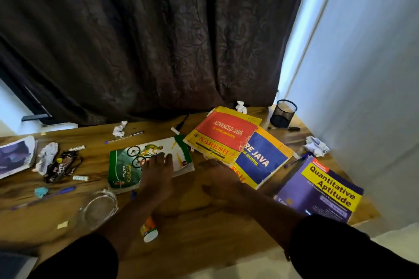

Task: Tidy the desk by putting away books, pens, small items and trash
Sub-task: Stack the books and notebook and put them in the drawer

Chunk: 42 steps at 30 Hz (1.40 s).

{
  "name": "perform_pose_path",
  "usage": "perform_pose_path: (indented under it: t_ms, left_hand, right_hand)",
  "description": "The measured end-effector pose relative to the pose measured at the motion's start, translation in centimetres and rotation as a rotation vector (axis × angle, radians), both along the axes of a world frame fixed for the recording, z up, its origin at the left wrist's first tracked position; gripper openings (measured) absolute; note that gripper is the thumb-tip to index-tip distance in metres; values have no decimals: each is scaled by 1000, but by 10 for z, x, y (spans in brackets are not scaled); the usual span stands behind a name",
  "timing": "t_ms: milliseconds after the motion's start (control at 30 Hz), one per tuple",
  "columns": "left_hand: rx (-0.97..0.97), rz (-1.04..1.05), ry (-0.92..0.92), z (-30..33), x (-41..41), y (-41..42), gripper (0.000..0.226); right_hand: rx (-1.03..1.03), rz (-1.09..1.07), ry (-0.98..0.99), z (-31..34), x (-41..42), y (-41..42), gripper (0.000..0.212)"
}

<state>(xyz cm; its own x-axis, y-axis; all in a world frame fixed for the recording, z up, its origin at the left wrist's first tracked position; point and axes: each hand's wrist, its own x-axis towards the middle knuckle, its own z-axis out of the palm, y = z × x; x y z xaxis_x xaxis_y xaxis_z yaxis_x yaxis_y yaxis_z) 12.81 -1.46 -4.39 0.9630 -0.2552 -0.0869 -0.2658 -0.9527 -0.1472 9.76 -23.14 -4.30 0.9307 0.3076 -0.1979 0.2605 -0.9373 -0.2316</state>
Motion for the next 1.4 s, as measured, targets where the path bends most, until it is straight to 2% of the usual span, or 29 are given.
perform_pose_path:
  t_ms: [100,167,267,367,500,567,633,667,733,833,900,1000,1100,1167,1200,1267,1333,1400]
  left_hand:
    - [178,-19,86,3,8,-3,64]
    - [228,-72,90,0,13,-5,49]
    - [262,-169,72,3,19,-6,37]
    - [327,-327,21,-10,26,-4,40]
    - [325,-385,-4,-4,23,-9,36]
    - [324,-296,11,14,23,-12,32]
    - [312,-212,0,25,32,-11,35]
    - [319,-179,-19,31,38,-9,37]
    - [329,-130,-51,48,47,-6,41]
    - [318,-102,-64,74,60,0,38]
    - [305,-61,-79,94,68,7,38]
    - [238,18,-139,124,76,21,41]
    - [154,39,-214,158,75,34,37]
    - [90,42,-288,180,69,47,32]
    - [47,38,-337,192,64,55,31]
    - [-73,10,-431,216,53,69,28]
    - [-232,-27,-479,241,43,82,25]
    - [-401,-34,-482,260,38,92,34]
  right_hand:
    - [45,45,23,-1,21,5,70]
    - [67,75,50,-3,30,8,73]
    - [49,141,64,-6,38,7,77]
    - [44,164,50,-9,44,5,76]
    - [158,40,-44,-16,48,7,74]
    - [178,-43,-78,-21,50,11,68]
    - [194,-101,-61,-24,55,18,53]
    - [236,-123,0,-26,57,22,49]
    - [329,-138,134,-21,60,35,58]
    - [470,-201,298,-9,60,59,60]
    - [628,-285,435,-7,62,76,74]
    - [707,-396,394,-7,63,98,72]
    - [598,-582,120,-4,60,107,77]
    - [628,-732,-50,3,59,105,88]
    - [694,-802,-76,6,61,104,95]
    - [861,-883,-4,13,67,100,105]
    - [1139,-883,97,12,75,101,102]
    - [1456,-851,193,13,80,100,90]
